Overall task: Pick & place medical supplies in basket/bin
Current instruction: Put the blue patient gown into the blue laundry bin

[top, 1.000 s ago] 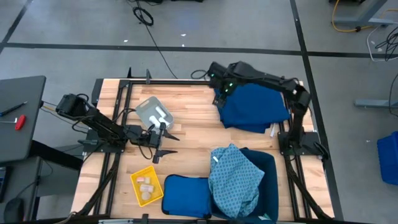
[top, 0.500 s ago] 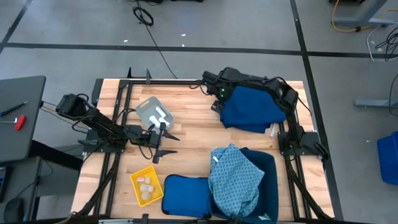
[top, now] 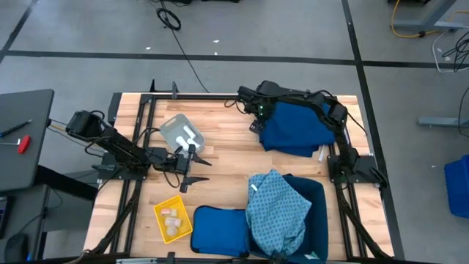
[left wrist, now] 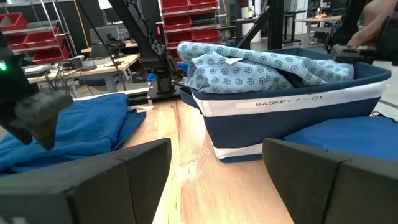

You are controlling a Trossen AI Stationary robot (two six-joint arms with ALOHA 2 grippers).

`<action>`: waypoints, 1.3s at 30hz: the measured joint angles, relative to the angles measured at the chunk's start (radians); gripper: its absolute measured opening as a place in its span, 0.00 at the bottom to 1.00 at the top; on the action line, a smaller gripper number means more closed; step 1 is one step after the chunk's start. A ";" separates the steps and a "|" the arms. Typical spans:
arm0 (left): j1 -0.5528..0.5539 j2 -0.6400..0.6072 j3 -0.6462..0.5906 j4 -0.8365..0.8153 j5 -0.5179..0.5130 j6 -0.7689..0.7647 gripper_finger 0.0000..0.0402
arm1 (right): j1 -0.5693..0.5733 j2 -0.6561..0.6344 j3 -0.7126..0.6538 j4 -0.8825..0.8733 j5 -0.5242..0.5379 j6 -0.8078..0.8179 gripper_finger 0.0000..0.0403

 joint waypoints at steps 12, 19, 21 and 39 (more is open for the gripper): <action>0.000 0.000 0.000 0.003 0.003 0.000 0.64 | 0.008 0.002 -0.001 -0.033 -0.019 -0.007 0.65; 0.000 0.000 0.000 -0.001 0.003 0.000 0.64 | 0.017 0.002 -0.001 -0.064 -0.025 -0.055 0.65; 0.000 0.000 0.000 -0.006 0.003 0.000 0.64 | 0.016 0.002 -0.001 -0.065 -0.003 -0.084 0.65; 0.000 0.000 0.000 -0.010 0.003 0.000 0.64 | 0.004 -0.022 0.000 -0.097 -0.016 -0.240 0.52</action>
